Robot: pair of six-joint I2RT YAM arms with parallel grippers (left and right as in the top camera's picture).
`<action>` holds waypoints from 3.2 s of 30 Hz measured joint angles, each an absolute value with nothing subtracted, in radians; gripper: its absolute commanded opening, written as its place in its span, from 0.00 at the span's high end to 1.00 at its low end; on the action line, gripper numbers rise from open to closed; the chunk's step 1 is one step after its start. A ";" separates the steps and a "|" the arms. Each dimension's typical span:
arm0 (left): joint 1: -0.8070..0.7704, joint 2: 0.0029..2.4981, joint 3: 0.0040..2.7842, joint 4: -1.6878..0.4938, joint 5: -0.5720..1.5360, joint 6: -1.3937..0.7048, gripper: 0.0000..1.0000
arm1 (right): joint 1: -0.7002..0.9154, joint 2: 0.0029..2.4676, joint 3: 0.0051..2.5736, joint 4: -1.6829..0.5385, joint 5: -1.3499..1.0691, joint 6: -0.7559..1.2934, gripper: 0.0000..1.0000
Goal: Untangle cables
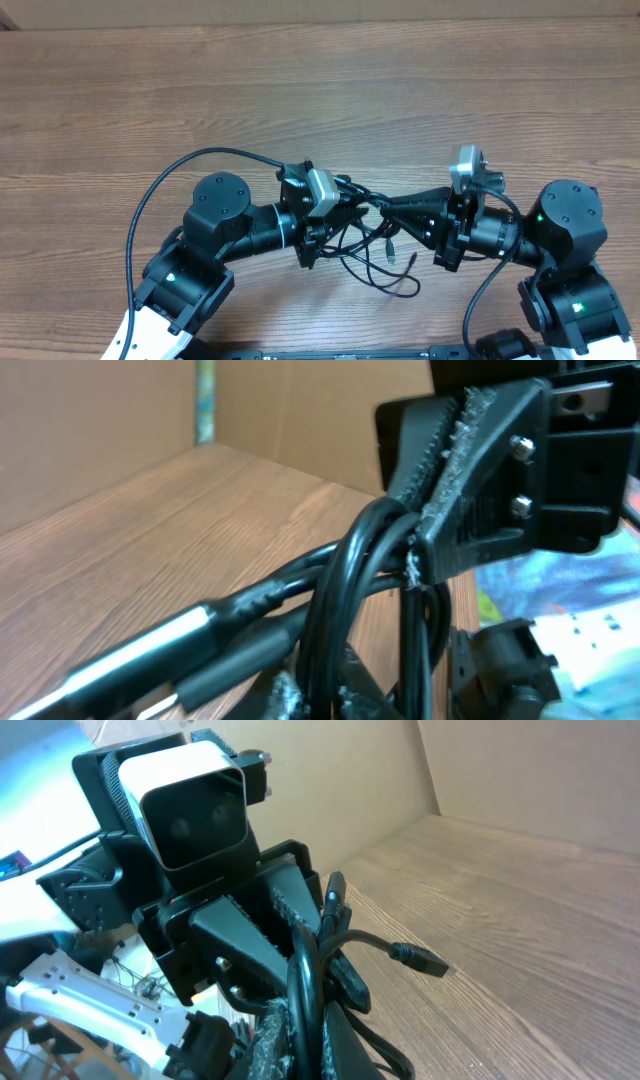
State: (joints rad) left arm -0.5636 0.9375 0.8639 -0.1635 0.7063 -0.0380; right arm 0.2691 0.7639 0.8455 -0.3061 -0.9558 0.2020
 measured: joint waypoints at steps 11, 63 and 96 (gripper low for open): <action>-0.564 0.939 0.864 -0.140 0.635 -0.170 0.96 | 0.270 0.764 0.846 -0.305 -0.833 0.320 0.67; -0.619 0.974 0.864 -0.325 0.060 -0.662 0.96 | 0.270 0.863 0.847 -0.479 -0.972 0.163 0.96; -0.535 0.981 0.864 -0.205 0.676 -0.245 0.48 | 0.269 0.863 0.847 -0.469 -0.896 0.209 0.96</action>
